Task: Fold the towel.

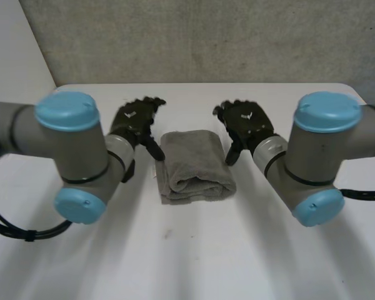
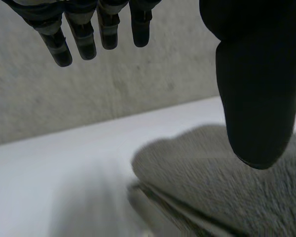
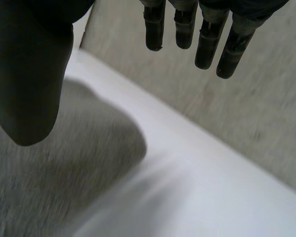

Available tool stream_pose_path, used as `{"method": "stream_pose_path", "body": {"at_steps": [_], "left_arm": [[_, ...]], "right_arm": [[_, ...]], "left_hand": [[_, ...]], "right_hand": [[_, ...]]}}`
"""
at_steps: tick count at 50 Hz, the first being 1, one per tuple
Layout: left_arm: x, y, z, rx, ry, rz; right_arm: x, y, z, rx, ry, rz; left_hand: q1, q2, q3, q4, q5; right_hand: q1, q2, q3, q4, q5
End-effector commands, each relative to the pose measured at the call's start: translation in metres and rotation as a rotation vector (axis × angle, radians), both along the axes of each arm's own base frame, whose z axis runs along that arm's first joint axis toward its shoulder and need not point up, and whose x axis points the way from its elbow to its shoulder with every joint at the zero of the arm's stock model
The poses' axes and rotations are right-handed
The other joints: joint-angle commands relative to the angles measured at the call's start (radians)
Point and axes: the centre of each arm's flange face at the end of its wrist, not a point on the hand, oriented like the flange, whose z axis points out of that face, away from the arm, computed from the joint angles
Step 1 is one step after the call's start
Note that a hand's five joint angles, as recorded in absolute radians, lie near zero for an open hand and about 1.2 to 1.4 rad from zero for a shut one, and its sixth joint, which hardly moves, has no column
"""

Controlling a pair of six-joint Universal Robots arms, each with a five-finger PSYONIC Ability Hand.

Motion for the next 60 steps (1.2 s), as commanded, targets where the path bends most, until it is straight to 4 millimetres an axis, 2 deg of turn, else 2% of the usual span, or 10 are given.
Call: {"method": "stream_pose_path", "body": {"at_steps": [1, 9, 14, 16, 17, 19, 22, 24, 30, 60], "left_arm": [[-0.014, -0.002, -0.043, 0.061, -0.047, -0.027], [-0.015, -0.003, -0.047, 0.073, -0.049, -0.021], [-0.012, 0.002, 0.005, -0.010, 0.006, -0.021], [-0.006, 0.010, 0.055, -0.090, 0.054, -0.021], [-0.006, 0.010, 0.056, -0.090, 0.054, -0.021], [0.007, 0.022, 0.107, -0.165, 0.092, -0.011], [0.015, 0.030, 0.131, -0.190, 0.107, -0.003], [0.038, 0.041, 0.170, -0.227, 0.127, 0.038], [0.084, 0.056, 0.210, -0.220, 0.112, 0.144], [0.098, 0.070, 0.203, -0.094, 0.029, 0.177]], "right_arm": [[0.008, -0.008, -0.038, 0.097, 0.081, -0.004], [0.013, -0.011, -0.036, 0.095, 0.081, 0.005], [0.006, -0.005, 0.042, -0.045, -0.013, -0.006], [0.001, -0.003, 0.066, -0.091, -0.046, -0.019], [0.001, -0.003, 0.066, -0.091, -0.047, -0.019], [-0.012, 0.007, 0.112, -0.159, -0.126, -0.047], [-0.035, 0.008, 0.150, -0.216, -0.190, -0.115], [-0.047, 0.010, 0.163, -0.231, -0.201, -0.151], [-0.070, 0.032, 0.190, -0.216, -0.190, -0.200], [-0.098, 0.030, 0.191, -0.194, -0.168, -0.313]], "left_hand": [[-0.005, 0.010, 0.008, 0.009, -0.032], [-0.005, 0.010, 0.008, 0.009, -0.032], [-0.005, 0.010, 0.008, 0.009, -0.032], [-0.005, 0.010, 0.008, 0.009, -0.032], [-0.005, 0.010, 0.008, 0.009, -0.032], [-0.005, 0.010, 0.008, 0.009, -0.032], [-0.005, 0.010, 0.008, 0.009, -0.032], [-0.005, 0.010, 0.008, 0.009, -0.032], [-0.005, 0.010, 0.008, 0.009, -0.032], [-0.005, 0.010, 0.008, 0.009, -0.032]], "right_hand": [[-0.062, -0.066, -0.069, -0.082, -0.061], [-0.062, -0.066, -0.069, -0.082, -0.061], [-0.062, -0.066, -0.069, -0.082, -0.061], [-0.062, -0.066, -0.069, -0.082, -0.061], [-0.062, -0.066, -0.069, -0.082, -0.061], [-0.062, -0.066, -0.069, -0.082, -0.061], [-0.062, -0.066, -0.069, -0.082, -0.061], [-0.062, -0.066, -0.069, -0.082, -0.061], [-0.062, -0.066, -0.069, -0.082, -0.061], [-0.062, -0.066, -0.069, -0.082, -0.061]]}}
